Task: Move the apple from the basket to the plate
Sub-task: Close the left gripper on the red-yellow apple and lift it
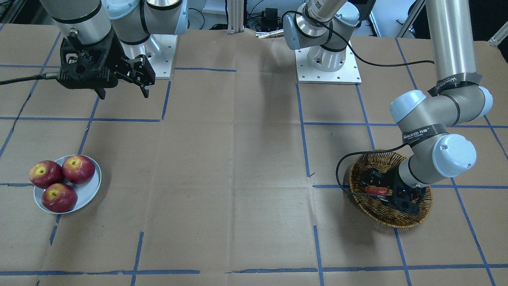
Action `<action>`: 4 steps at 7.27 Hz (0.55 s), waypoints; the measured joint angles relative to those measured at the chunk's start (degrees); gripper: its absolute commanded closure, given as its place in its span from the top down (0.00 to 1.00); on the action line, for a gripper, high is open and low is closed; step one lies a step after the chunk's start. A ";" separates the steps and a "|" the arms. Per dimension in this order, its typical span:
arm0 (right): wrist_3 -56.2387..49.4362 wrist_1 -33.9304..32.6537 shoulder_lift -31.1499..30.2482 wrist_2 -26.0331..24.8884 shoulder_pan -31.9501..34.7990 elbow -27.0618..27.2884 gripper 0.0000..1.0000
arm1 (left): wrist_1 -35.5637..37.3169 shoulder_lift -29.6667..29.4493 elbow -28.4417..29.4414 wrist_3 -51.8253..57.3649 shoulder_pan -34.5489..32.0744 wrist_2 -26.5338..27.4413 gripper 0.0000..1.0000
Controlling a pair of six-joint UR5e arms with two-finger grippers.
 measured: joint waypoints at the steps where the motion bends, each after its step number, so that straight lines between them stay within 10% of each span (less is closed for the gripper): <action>1: 0.00 -0.01 0.01 0.00 0.00 -0.02 1.00 | 0.06 -0.30 0.02 0.28 0.00 0.02 0.60; 4: 0.01 -0.01 0.04 0.00 -0.01 -0.02 1.00 | 0.08 -0.63 0.50 0.98 0.00 0.21 0.54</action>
